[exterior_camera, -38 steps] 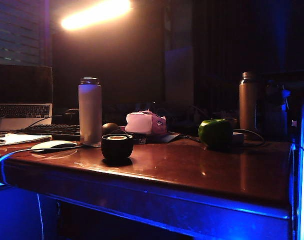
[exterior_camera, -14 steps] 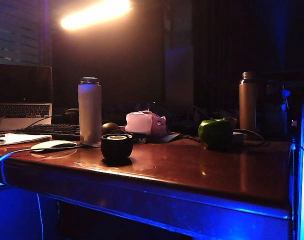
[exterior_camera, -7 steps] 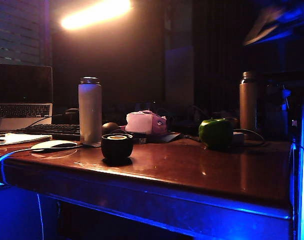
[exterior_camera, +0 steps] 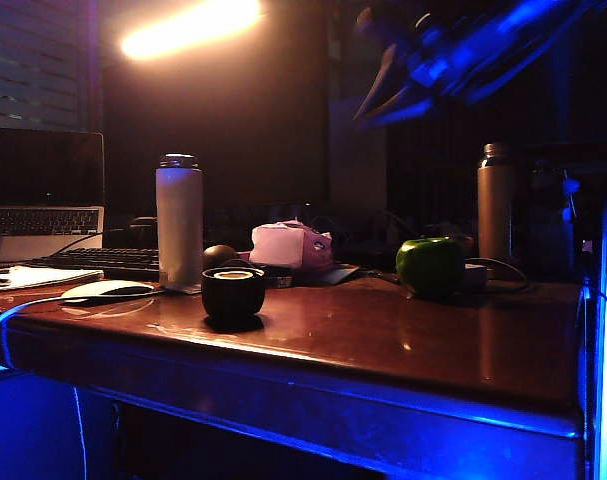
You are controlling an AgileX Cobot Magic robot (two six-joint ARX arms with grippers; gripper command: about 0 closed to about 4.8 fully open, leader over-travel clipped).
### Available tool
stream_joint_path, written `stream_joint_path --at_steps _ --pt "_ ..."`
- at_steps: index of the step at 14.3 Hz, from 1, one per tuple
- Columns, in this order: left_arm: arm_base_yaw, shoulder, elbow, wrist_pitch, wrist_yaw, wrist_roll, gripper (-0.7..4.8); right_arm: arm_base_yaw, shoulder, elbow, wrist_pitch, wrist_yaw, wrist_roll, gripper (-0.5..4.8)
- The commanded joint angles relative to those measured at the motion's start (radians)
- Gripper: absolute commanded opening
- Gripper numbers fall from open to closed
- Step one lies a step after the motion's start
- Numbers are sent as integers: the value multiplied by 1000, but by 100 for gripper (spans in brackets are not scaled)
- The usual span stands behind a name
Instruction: Stack the black thermos bottle cap from the table onto the green apple.
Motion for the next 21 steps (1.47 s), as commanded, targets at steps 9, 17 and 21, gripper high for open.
stream_joint_path --at_steps 9,17,21 --pt "-1 -3 8 11 8 0 -3 130 400 222 41 -91 54 479" --pt "-1 -3 8 11 12 0 -3 269 483 254 63 229 -92 479" --pt "-1 -3 7 10 34 0 -3 284 562 309 63 283 -92 479"
